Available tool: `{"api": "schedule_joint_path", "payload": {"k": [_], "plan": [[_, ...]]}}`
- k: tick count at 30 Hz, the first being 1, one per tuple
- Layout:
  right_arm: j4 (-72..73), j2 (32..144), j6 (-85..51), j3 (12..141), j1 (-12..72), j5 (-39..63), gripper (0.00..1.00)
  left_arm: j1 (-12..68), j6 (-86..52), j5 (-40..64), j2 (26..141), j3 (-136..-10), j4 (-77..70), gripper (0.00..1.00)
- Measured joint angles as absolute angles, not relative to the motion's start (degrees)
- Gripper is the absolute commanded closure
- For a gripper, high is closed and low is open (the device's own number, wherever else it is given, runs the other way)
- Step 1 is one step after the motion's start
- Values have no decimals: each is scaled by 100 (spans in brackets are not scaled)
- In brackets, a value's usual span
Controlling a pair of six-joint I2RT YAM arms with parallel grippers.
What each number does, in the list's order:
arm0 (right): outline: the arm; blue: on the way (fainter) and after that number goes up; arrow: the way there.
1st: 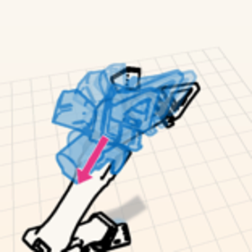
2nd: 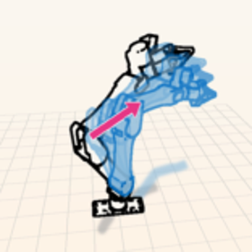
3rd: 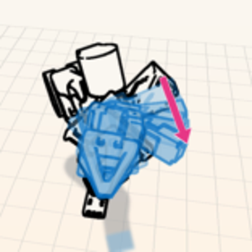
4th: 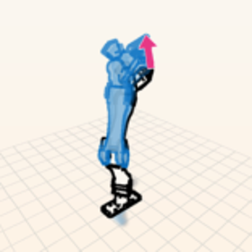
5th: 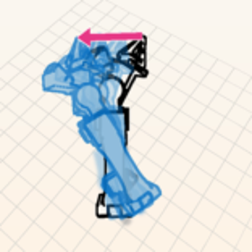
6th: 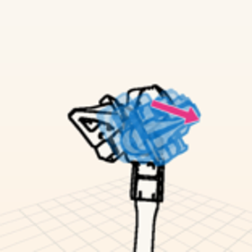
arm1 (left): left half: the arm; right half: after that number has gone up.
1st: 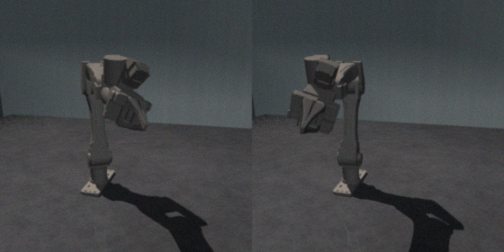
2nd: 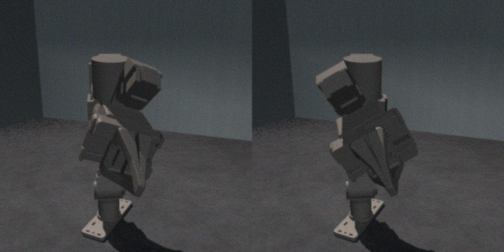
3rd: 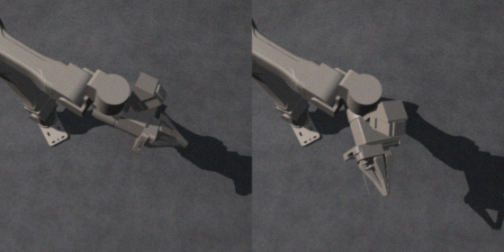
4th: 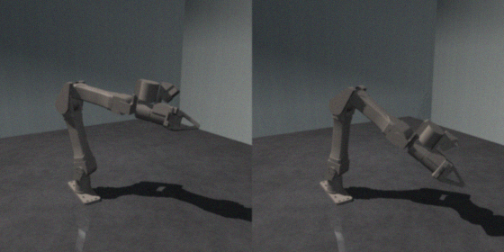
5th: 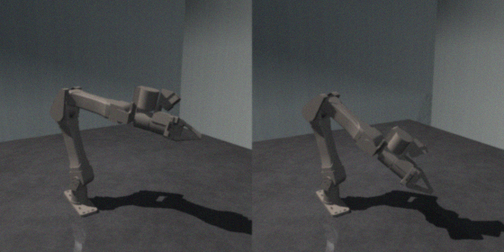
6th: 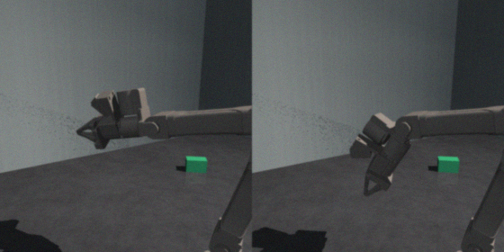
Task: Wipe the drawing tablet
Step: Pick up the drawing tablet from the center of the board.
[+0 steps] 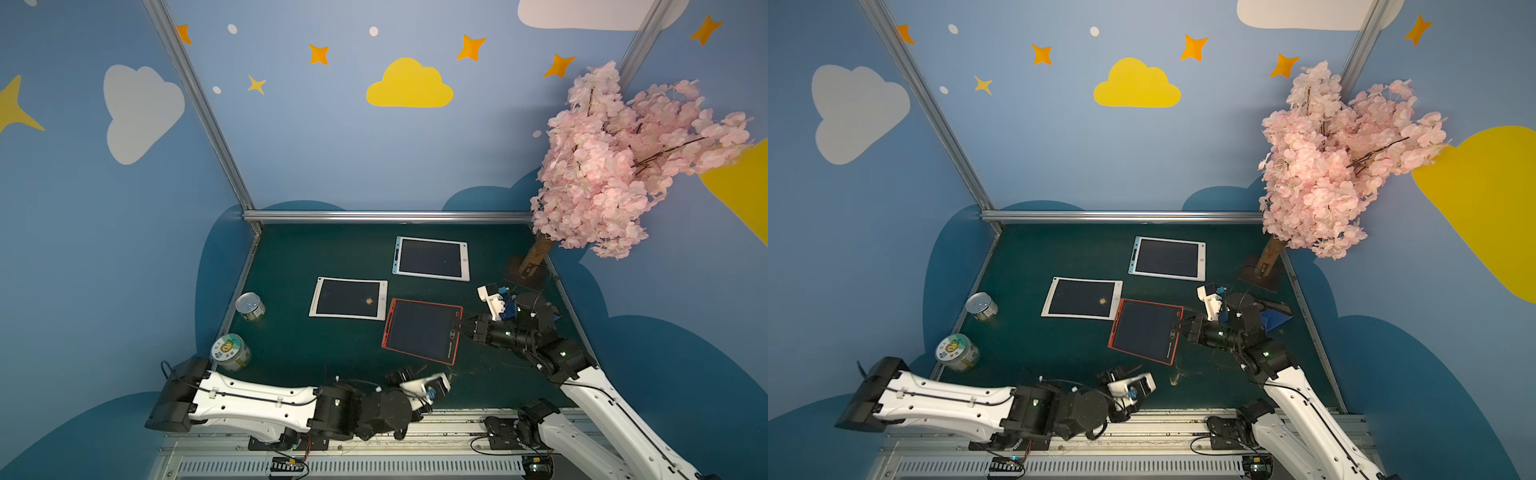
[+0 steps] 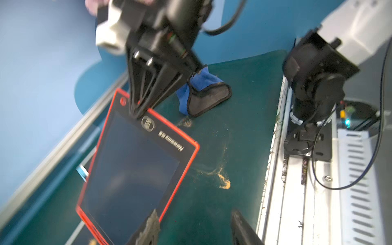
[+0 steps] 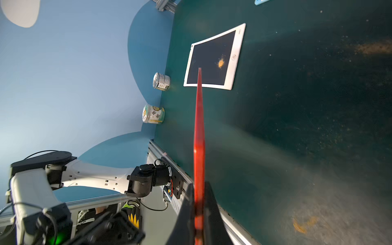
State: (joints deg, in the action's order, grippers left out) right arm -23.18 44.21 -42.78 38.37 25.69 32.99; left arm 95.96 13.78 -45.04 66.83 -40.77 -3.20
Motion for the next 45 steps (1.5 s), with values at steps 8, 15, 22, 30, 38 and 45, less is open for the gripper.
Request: {"api": "schedule_joint_path", "payload": {"k": [8,15,22,30,38,45], "plan": [[-2563,4224,-4305,3844,2598,3210,100,10084,4362,-5881,8403,-4058,-3304,52],[-2523,4241,-4550,3844,2598,3334,100,10082,6761,-6608,9795,-4191,-6479,61],[-2508,4224,-4646,3846,2600,3378,100,10033,7529,-6899,10027,-4191,-7465,63],[-2484,4088,-4783,3846,2598,3452,100,9793,7675,-7223,9848,-3944,-7743,64],[-2327,3970,-5024,3846,2598,3564,100,9636,7669,-7380,9863,-3944,-7806,66],[-2143,3968,-5175,3809,2598,3653,100,9561,7669,-7450,9863,-3944,-7850,75]]}}
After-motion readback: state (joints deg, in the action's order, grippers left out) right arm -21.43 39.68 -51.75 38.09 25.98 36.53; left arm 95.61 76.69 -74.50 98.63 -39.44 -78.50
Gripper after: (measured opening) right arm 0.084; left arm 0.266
